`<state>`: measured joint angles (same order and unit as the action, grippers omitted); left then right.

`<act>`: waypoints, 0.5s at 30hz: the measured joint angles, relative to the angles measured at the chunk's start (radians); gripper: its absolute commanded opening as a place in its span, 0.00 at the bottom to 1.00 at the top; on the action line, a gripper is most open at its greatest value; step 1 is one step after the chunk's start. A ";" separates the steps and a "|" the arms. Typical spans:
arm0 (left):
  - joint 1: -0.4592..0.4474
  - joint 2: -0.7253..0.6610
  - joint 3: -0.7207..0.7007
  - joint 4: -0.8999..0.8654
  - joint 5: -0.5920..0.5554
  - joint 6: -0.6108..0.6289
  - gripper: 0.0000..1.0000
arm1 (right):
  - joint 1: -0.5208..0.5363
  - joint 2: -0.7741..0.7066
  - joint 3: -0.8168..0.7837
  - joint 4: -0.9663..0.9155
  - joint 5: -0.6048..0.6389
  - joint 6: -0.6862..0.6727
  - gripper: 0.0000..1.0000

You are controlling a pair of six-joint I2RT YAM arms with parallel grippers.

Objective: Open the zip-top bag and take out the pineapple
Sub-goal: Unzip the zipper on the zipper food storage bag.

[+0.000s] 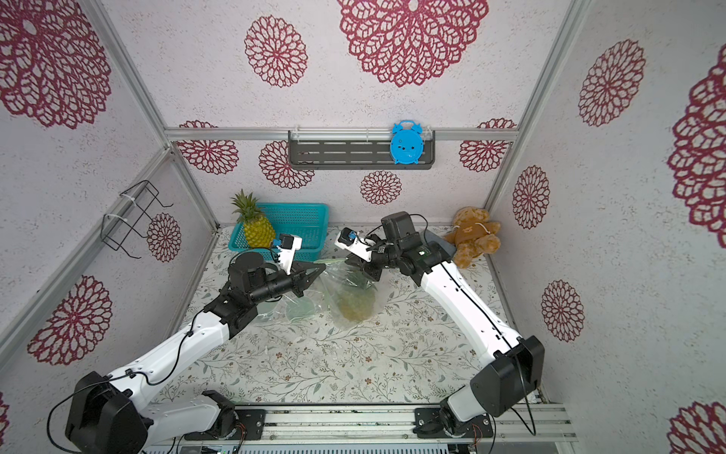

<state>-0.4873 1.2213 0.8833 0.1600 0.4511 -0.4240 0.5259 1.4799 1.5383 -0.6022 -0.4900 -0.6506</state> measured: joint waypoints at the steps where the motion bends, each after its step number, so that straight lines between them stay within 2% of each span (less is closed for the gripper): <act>1: 0.000 -0.001 0.000 0.001 0.000 0.000 0.00 | -0.003 -0.003 0.001 -0.003 0.003 -0.003 0.00; 15: 0.003 -0.002 0.000 0.008 0.000 0.000 0.00 | -0.064 -0.045 -0.007 -0.056 0.084 -0.020 0.00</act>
<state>-0.4839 1.2190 0.8833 0.1677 0.4515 -0.4240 0.4618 1.4349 1.5311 -0.6579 -0.4057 -0.6708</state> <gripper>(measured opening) 0.040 0.110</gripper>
